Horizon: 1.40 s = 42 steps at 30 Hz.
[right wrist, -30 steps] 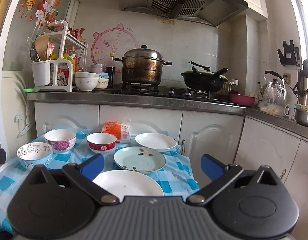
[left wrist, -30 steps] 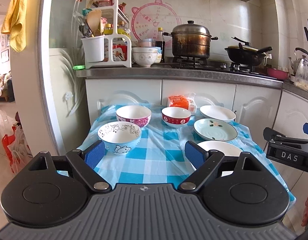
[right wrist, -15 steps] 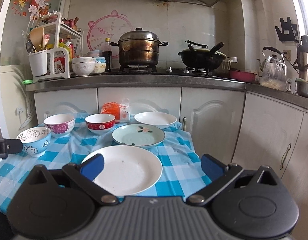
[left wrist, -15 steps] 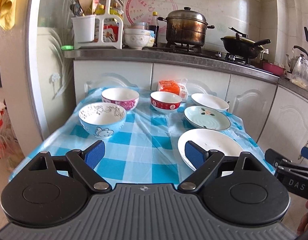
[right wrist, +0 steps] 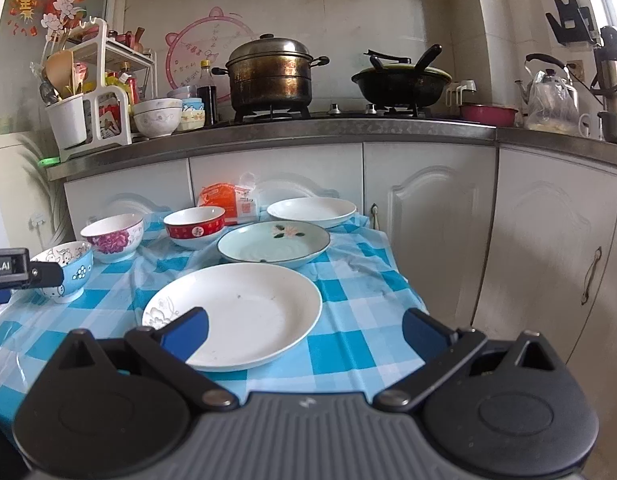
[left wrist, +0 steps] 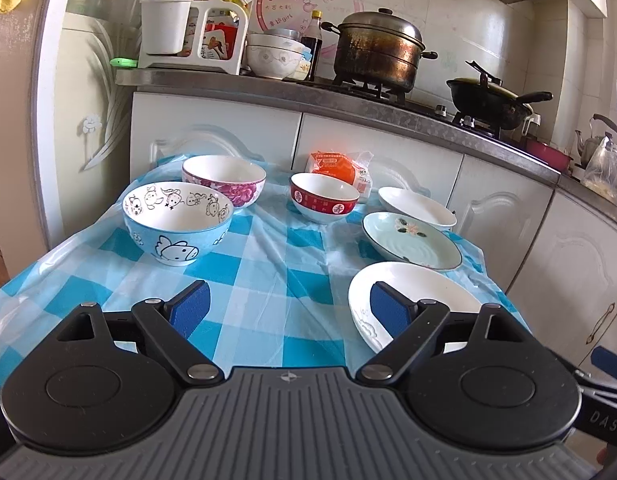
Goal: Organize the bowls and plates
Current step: 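Move the left gripper toward the rim of the large white plate, then close the left gripper on the large white plate's rim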
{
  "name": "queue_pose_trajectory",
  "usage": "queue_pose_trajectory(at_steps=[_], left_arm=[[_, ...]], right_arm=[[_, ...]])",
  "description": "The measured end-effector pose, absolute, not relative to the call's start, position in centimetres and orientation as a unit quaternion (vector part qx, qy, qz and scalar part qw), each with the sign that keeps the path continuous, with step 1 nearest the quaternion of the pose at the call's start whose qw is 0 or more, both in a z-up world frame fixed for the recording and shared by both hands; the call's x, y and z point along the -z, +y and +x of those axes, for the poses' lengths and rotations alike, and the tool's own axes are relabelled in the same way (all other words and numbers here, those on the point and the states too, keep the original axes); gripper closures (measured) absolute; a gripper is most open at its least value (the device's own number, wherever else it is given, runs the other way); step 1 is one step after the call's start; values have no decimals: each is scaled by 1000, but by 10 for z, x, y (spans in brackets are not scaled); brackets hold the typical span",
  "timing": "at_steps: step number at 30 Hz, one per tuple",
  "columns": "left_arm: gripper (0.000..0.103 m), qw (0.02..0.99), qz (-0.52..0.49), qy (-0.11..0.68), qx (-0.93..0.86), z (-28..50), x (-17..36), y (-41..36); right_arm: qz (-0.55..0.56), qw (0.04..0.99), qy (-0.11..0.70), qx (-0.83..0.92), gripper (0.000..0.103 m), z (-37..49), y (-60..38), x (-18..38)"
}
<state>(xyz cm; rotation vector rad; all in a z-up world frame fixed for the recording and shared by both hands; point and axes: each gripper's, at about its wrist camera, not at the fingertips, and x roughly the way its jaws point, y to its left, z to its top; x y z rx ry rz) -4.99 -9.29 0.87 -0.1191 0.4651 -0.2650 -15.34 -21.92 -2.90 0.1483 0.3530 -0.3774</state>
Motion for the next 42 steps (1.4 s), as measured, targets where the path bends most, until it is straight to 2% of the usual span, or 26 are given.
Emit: queue_pose_trajectory(at_steps=[9, 17, 21, 28, 33, 37, 40, 42], left_arm=[[0, 964, -96, 203, 139, -22, -20, -102], [0, 960, -78, 189, 189, 12, -13, -125], [0, 958, -61, 197, 199, 12, 2, -125], [0, 945, -93, 242, 202, 20, 24, -113], [0, 953, -107, 225, 172, 19, 20, -95], [0, 945, -142, 241, 170, 25, 22, -85], [4, 943, -132, 247, 179, 26, 25, -91], [10, 941, -129, 249, 189, 25, 27, -96]], right_arm=[[108, 959, 186, 183, 1, -136, -236, 37], [145, 955, 178, 188, 1, -120, -254, 42], [162, 953, 174, 185, 1, -110, -263, 44], [203, 948, 176, 169, 1, -89, -277, 51], [227, 944, 176, 164, 1, -78, -286, 56], [240, 943, 182, 142, 3, -69, -288, 60], [250, 941, 186, 134, 8, -64, -291, 64], [262, 939, 187, 123, 11, -62, -294, 66]])
